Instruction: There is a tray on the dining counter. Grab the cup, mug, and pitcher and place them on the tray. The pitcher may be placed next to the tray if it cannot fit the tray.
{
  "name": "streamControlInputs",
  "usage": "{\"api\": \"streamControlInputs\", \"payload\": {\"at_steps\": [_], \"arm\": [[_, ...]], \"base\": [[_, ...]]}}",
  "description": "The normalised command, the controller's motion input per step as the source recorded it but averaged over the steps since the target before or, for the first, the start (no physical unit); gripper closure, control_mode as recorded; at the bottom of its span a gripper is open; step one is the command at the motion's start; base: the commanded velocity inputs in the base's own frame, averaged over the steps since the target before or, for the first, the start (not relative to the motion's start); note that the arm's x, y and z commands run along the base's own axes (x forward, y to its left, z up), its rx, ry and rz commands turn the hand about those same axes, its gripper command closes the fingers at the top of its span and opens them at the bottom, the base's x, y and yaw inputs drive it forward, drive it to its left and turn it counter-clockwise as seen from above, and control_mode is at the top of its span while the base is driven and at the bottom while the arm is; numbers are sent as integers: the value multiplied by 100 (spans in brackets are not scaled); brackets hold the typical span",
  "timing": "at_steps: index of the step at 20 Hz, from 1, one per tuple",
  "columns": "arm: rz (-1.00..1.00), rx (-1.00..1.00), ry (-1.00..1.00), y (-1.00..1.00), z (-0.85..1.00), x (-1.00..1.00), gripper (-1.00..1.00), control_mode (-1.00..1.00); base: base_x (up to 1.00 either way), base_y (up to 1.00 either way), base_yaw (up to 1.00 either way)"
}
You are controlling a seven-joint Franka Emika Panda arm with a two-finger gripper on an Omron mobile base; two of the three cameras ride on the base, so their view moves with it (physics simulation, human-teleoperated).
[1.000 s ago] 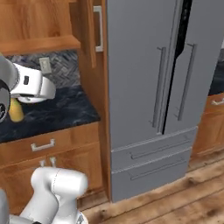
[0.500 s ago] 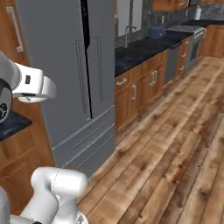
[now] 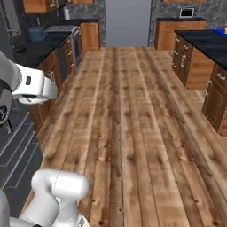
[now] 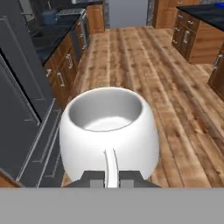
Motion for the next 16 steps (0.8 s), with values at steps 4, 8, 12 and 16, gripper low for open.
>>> {"api": "streamControlInputs", "payload": {"at_steps": [4,8,12,16], "arm": [[0,0,0,0,0,0,100,100],[0,0,0,0,0,0,100,100],[0,0,0,0,0,0,100,100],[0,0,0,0,0,0,100,100]], "base": [[0,-9,-93],[0,-11,-91],[49,-2,-71],[88,0,-54]]}}
